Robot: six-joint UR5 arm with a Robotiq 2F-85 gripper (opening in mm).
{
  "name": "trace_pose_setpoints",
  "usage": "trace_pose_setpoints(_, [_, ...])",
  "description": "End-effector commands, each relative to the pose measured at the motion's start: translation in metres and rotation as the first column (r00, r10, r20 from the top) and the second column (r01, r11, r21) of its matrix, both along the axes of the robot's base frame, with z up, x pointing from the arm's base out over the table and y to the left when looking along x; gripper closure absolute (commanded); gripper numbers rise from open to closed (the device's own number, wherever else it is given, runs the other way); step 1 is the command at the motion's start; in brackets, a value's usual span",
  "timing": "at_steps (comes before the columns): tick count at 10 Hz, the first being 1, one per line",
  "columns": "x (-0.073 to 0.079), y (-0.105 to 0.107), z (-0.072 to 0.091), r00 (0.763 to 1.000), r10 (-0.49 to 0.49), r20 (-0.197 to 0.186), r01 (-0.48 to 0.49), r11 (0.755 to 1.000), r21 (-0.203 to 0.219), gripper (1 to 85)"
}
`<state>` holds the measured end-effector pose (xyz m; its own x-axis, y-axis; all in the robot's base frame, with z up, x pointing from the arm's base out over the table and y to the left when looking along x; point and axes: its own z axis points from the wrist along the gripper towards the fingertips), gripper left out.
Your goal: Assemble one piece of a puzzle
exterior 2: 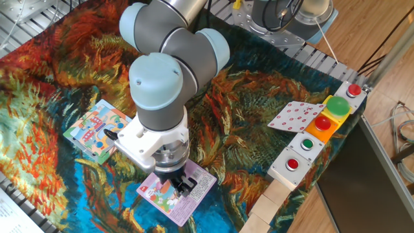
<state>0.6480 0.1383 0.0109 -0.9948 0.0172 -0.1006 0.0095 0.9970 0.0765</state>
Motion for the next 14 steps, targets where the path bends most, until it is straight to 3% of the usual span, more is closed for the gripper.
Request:
trace_pose_setpoints(1, [-0.0042,0.0013,-0.001,0.999,-0.025,-0.021,0.026,1.0,0.015,36.0])
trace_pose_setpoints(8, [-0.0117,0.0006,-0.005,0.998,-0.036,-0.044,0.037,0.999,0.009,36.0])
trace_pose_setpoints(14, [-0.0127,-0.0007,-0.0045,0.998,-0.014,-0.055,0.013,1.0,-0.02,36.0])
